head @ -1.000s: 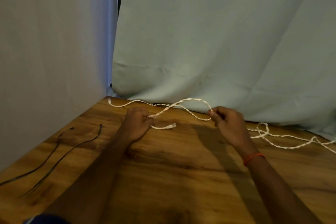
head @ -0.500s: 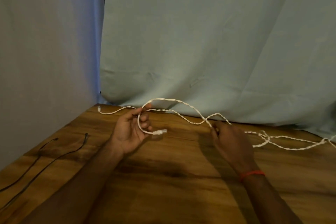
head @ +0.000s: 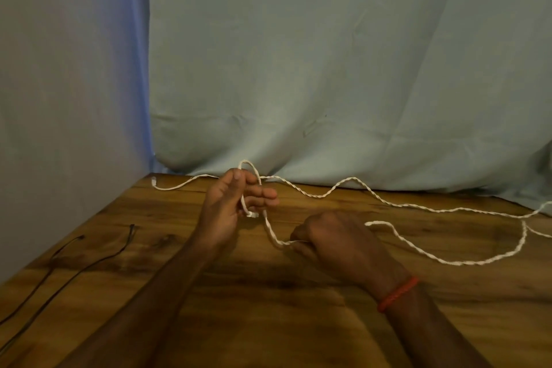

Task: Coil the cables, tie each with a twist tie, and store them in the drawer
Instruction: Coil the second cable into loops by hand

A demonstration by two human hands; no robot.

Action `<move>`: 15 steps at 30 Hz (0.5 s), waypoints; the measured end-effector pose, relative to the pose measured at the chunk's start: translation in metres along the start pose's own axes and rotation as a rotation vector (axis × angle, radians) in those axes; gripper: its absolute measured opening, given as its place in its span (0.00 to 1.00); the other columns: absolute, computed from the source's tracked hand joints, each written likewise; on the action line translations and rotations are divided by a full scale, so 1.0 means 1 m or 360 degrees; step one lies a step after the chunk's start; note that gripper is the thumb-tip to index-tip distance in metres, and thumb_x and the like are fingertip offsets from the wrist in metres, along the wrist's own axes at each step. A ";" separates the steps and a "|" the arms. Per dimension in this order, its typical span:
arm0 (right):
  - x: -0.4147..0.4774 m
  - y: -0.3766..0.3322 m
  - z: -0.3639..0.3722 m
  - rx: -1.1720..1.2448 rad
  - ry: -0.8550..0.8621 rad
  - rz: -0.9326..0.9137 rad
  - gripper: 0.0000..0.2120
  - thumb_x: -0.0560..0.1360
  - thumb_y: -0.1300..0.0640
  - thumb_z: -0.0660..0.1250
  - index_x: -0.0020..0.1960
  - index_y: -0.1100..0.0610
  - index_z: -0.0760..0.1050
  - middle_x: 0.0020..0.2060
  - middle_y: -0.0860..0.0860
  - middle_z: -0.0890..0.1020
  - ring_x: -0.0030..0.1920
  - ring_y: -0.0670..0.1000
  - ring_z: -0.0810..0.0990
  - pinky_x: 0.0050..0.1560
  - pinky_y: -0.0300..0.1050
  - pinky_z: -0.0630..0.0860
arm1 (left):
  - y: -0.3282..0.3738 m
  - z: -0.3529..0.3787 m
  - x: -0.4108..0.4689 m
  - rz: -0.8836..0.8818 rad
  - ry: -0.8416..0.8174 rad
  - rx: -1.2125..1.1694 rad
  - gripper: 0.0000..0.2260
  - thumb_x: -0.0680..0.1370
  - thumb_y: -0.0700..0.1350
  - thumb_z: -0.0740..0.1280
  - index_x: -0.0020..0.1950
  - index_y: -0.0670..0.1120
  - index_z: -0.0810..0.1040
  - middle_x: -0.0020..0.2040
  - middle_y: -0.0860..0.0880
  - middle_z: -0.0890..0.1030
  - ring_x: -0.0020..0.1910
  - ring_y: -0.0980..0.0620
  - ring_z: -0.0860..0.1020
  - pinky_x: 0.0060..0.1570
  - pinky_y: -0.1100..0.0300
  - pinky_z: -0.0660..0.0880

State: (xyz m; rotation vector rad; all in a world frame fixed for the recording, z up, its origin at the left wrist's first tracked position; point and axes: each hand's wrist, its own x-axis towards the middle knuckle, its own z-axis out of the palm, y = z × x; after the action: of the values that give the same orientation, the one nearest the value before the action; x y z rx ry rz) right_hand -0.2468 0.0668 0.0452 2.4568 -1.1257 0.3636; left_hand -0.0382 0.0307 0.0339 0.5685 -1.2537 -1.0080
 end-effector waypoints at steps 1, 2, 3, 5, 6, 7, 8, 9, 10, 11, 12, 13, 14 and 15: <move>0.001 -0.001 0.000 0.0029 0.0020 -0.0039 0.16 0.81 0.41 0.57 0.54 0.47 0.81 0.48 0.47 0.83 0.50 0.52 0.81 0.42 0.47 0.73 | -0.002 0.002 -0.002 0.0044 -0.0030 0.0125 0.16 0.83 0.53 0.56 0.52 0.41 0.74 0.44 0.37 0.85 0.41 0.39 0.85 0.44 0.51 0.81; 0.002 -0.001 0.000 0.0069 0.0028 -0.0074 0.16 0.81 0.40 0.57 0.55 0.46 0.80 0.48 0.46 0.83 0.51 0.51 0.81 0.42 0.47 0.74 | -0.005 0.004 -0.003 0.0085 -0.0065 0.0231 0.16 0.84 0.53 0.56 0.53 0.41 0.74 0.43 0.38 0.85 0.40 0.41 0.84 0.41 0.54 0.80; 0.003 -0.002 0.000 0.0120 0.0034 -0.0100 0.17 0.81 0.40 0.57 0.55 0.46 0.80 0.49 0.45 0.83 0.51 0.50 0.81 0.43 0.48 0.76 | -0.008 0.006 -0.005 0.0120 -0.0110 0.0308 0.15 0.83 0.53 0.57 0.54 0.42 0.74 0.42 0.40 0.85 0.39 0.44 0.84 0.41 0.57 0.79; 0.005 -0.005 -0.002 0.0228 0.0123 -0.0111 0.18 0.80 0.38 0.54 0.55 0.45 0.80 0.49 0.44 0.84 0.49 0.49 0.82 0.41 0.49 0.78 | -0.014 0.008 -0.011 0.0159 -0.0237 0.0419 0.13 0.82 0.52 0.58 0.54 0.43 0.75 0.40 0.44 0.84 0.40 0.47 0.82 0.42 0.59 0.76; 0.005 -0.006 -0.002 0.0259 0.0209 -0.0090 0.19 0.80 0.38 0.53 0.55 0.44 0.79 0.49 0.43 0.84 0.48 0.48 0.82 0.40 0.48 0.78 | -0.017 0.009 -0.014 0.0166 -0.0302 0.0462 0.12 0.83 0.51 0.58 0.55 0.44 0.75 0.39 0.47 0.83 0.39 0.49 0.80 0.42 0.59 0.75; 0.005 -0.007 -0.003 0.0281 0.0307 -0.0052 0.19 0.80 0.38 0.53 0.55 0.43 0.79 0.48 0.43 0.84 0.46 0.47 0.82 0.38 0.47 0.77 | -0.018 0.009 -0.016 0.0168 -0.0346 0.0519 0.11 0.83 0.49 0.58 0.54 0.44 0.76 0.37 0.49 0.81 0.37 0.52 0.78 0.41 0.59 0.74; 0.004 -0.007 -0.004 0.0303 0.0424 -0.0003 0.17 0.80 0.38 0.53 0.54 0.43 0.79 0.46 0.42 0.84 0.44 0.47 0.82 0.36 0.47 0.76 | -0.017 0.010 -0.019 0.0171 -0.0373 0.0571 0.11 0.83 0.49 0.57 0.54 0.45 0.76 0.35 0.49 0.79 0.34 0.53 0.77 0.37 0.59 0.74; 0.004 -0.007 -0.004 0.0322 0.0546 0.0047 0.15 0.80 0.39 0.55 0.52 0.43 0.78 0.44 0.43 0.83 0.42 0.47 0.81 0.34 0.46 0.75 | -0.015 0.012 -0.021 0.0167 -0.0394 0.0589 0.11 0.83 0.49 0.56 0.53 0.45 0.76 0.33 0.47 0.79 0.31 0.52 0.76 0.34 0.58 0.74; 0.004 -0.006 -0.004 0.0321 0.0649 0.0097 0.14 0.81 0.41 0.56 0.51 0.44 0.78 0.42 0.44 0.83 0.41 0.48 0.81 0.33 0.47 0.74 | -0.013 0.013 -0.022 0.0153 -0.0417 0.0567 0.12 0.83 0.50 0.56 0.51 0.45 0.75 0.32 0.45 0.79 0.29 0.50 0.76 0.32 0.55 0.75; 0.004 -0.005 -0.004 0.0299 0.0729 0.0147 0.14 0.81 0.42 0.57 0.49 0.45 0.79 0.41 0.45 0.83 0.40 0.49 0.82 0.32 0.48 0.74 | -0.010 0.014 -0.022 0.0148 -0.0429 0.0546 0.13 0.83 0.51 0.56 0.49 0.45 0.75 0.30 0.43 0.78 0.27 0.48 0.76 0.31 0.54 0.74; 0.004 -0.004 -0.003 0.0275 0.0800 0.0192 0.14 0.80 0.43 0.58 0.48 0.47 0.79 0.40 0.46 0.83 0.40 0.50 0.82 0.32 0.48 0.74 | -0.007 0.015 -0.022 0.0126 -0.0427 0.0534 0.14 0.83 0.50 0.56 0.47 0.44 0.75 0.30 0.42 0.78 0.27 0.47 0.75 0.31 0.54 0.74; 0.005 -0.003 -0.002 0.0279 0.0866 0.0234 0.14 0.80 0.43 0.59 0.47 0.49 0.80 0.40 0.46 0.83 0.39 0.51 0.81 0.31 0.49 0.74 | -0.005 0.016 -0.022 0.0093 -0.0422 0.0496 0.14 0.83 0.48 0.55 0.45 0.43 0.75 0.30 0.43 0.78 0.28 0.48 0.76 0.32 0.56 0.74; 0.005 -0.002 -0.002 0.0319 0.0918 0.0283 0.14 0.80 0.43 0.60 0.47 0.50 0.79 0.39 0.47 0.82 0.38 0.52 0.81 0.31 0.50 0.75 | -0.004 0.017 -0.021 0.0064 -0.0420 0.0444 0.14 0.83 0.46 0.55 0.42 0.42 0.74 0.30 0.44 0.79 0.29 0.50 0.76 0.34 0.58 0.75; 0.004 -0.001 -0.002 0.0380 0.0957 0.0345 0.13 0.80 0.43 0.61 0.47 0.51 0.79 0.39 0.48 0.82 0.38 0.52 0.80 0.32 0.52 0.75 | -0.006 0.019 -0.020 0.0026 -0.0435 0.0387 0.15 0.83 0.43 0.55 0.40 0.41 0.74 0.29 0.46 0.79 0.29 0.52 0.78 0.35 0.62 0.75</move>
State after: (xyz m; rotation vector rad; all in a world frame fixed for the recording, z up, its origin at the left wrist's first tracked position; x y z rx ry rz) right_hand -0.2431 0.0658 0.0485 2.1670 -1.1164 1.2666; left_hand -0.0576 0.0482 0.0239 0.6200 -1.6357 -0.9473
